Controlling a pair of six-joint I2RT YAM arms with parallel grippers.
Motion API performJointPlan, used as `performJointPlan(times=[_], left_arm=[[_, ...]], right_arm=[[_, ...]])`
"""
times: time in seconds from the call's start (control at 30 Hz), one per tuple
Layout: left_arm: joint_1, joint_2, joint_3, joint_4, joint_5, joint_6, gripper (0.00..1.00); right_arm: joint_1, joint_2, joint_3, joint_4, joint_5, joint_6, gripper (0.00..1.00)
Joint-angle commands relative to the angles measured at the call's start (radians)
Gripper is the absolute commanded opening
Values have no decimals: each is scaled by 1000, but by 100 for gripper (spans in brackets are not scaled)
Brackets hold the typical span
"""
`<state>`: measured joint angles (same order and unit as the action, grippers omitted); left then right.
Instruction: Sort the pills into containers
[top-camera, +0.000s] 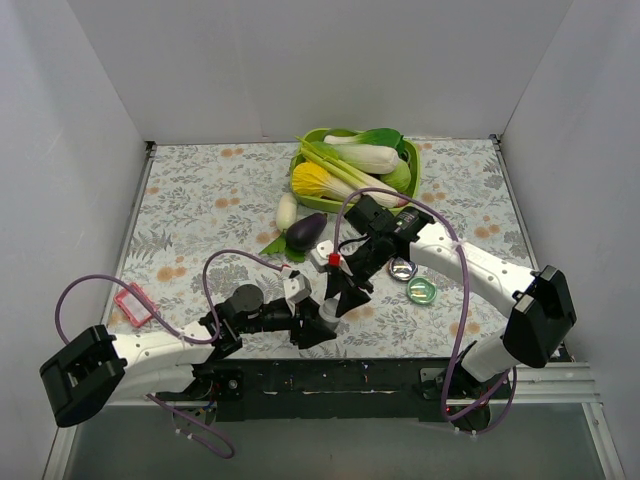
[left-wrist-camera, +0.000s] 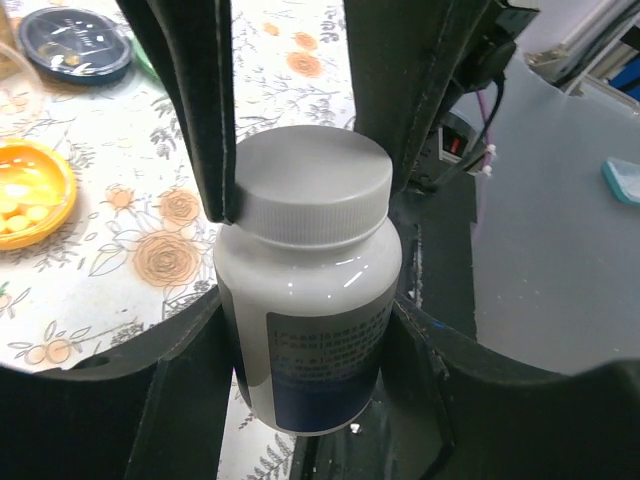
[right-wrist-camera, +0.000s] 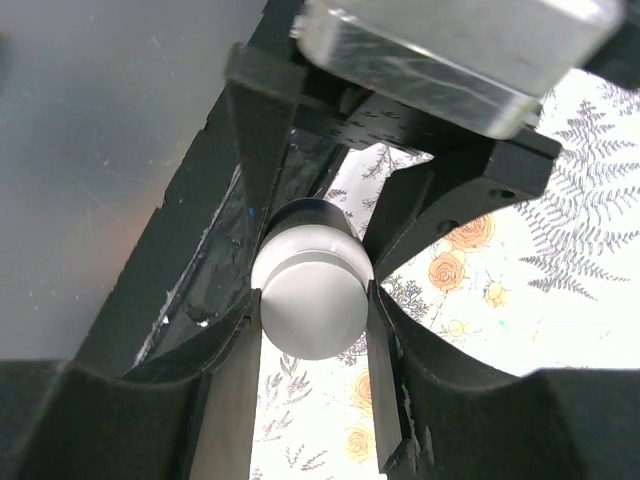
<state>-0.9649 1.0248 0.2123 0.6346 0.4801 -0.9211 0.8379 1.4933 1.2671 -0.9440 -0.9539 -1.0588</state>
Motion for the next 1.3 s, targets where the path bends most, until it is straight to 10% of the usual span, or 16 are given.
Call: performJointPlan(times=[0.0, 0.27, 0.43, 0.77, 1.27], left_arm=[[3, -48, 19, 54, -233, 18, 0], [3, -32, 3, 108, -193, -12, 7], [3, -77, -13, 59, -199, -41, 58], [3, -255, -34, -91, -322, -56, 92], [6, -226, 117, -426, -580, -223, 98]], right_arm=[[6, 28, -24, 148, 4, 400, 8], [0, -24, -71, 188, 41, 382, 2], [-16, -64, -93, 169, 84, 329, 2], [-89, -166, -161, 154, 210, 295, 2], [-567, -404, -278, 120, 602, 240, 4]])
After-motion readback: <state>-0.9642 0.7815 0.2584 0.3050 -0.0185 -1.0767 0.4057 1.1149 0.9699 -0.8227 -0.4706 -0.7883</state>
